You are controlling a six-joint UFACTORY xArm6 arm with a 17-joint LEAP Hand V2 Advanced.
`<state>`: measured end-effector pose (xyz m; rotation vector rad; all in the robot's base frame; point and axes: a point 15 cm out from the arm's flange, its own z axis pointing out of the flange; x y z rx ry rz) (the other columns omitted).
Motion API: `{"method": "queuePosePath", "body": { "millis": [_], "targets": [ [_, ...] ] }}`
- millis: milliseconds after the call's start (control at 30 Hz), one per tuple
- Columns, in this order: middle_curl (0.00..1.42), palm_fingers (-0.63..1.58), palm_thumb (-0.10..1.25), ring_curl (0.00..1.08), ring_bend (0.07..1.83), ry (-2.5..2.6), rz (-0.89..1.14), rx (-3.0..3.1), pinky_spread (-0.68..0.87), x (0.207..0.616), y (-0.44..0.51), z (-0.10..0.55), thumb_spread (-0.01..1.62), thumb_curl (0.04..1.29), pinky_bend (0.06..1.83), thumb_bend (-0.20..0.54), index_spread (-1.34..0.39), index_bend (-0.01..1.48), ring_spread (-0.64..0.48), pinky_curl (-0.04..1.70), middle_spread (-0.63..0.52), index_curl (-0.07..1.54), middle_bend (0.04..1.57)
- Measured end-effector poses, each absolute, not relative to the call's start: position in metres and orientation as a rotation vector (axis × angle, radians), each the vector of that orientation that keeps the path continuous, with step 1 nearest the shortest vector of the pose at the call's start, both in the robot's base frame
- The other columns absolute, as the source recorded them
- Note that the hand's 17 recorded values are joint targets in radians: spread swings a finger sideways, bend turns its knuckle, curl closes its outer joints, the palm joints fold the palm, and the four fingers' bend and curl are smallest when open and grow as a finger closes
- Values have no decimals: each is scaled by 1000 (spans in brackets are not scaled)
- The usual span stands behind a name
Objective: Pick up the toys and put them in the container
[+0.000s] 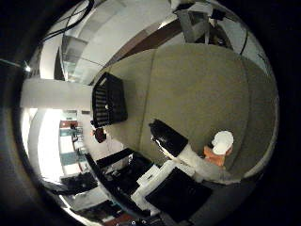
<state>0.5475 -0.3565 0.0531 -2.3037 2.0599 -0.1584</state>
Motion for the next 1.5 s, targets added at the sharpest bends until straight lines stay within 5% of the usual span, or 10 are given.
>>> {"method": "queuePosePath", "body": {
  "millis": [800, 1500],
  "targets": [
    [361, 253, 441, 196, 608, 2405, 49, -1977, 494, 456, -433, -28, 1077, 294, 1004, -28, -213, 173, 152, -9, 55, 330, 326],
    [360, 241, 402, 202, 593, 2460, 163, -1924, 494, 438, -417, -82, 1059, 289, 992, -24, -171, 171, 189, -8, 87, 318, 319]
  ]
}}
